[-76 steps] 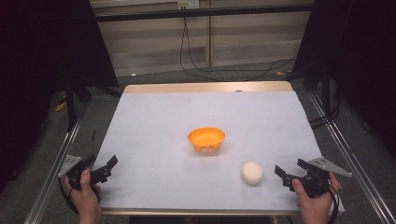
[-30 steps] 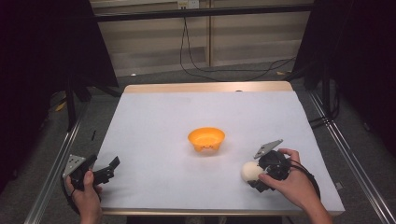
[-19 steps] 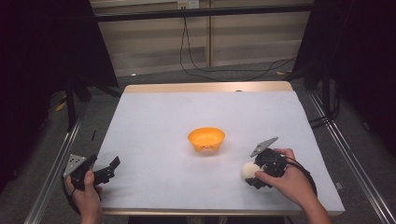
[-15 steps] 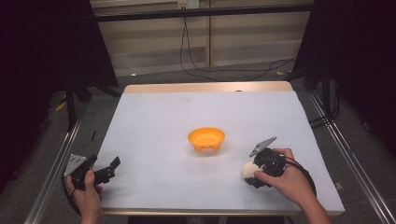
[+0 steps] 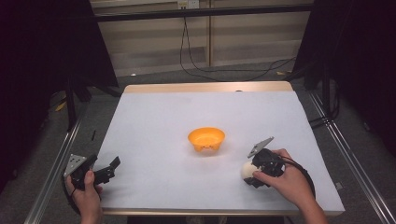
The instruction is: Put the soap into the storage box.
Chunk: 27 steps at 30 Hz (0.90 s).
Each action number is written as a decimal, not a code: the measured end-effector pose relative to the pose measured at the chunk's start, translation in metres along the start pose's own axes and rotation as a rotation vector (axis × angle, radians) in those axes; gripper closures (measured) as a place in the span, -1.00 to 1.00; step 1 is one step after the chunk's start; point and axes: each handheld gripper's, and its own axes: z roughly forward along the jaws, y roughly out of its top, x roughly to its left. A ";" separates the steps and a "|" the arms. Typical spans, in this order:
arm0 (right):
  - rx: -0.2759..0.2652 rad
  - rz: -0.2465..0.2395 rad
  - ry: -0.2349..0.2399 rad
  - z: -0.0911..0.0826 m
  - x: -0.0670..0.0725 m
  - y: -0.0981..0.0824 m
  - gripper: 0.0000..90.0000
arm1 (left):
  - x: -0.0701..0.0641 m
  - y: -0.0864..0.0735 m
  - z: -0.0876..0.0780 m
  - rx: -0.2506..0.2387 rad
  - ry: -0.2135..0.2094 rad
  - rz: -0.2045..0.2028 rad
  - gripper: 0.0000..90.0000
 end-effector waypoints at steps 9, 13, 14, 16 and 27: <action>-0.012 -0.019 0.017 -0.007 -0.001 0.008 -0.45 | 0.000 0.000 0.000 0.002 0.000 0.000 -1.00; -0.023 -0.027 0.019 -0.012 -0.001 0.015 -0.45 | 0.000 0.000 0.000 0.001 0.000 0.000 -1.00; -0.025 -0.029 0.020 -0.013 -0.001 0.018 -0.45 | 0.000 0.000 0.000 0.001 0.000 -0.001 -1.00; -0.029 -0.032 0.019 -0.015 -0.002 0.022 -0.45 | 0.000 0.000 0.000 0.001 -0.001 -0.001 -1.00; -0.042 -0.061 0.014 -0.024 -0.005 0.047 -0.45 | 0.001 0.000 0.000 0.002 0.001 0.006 -1.00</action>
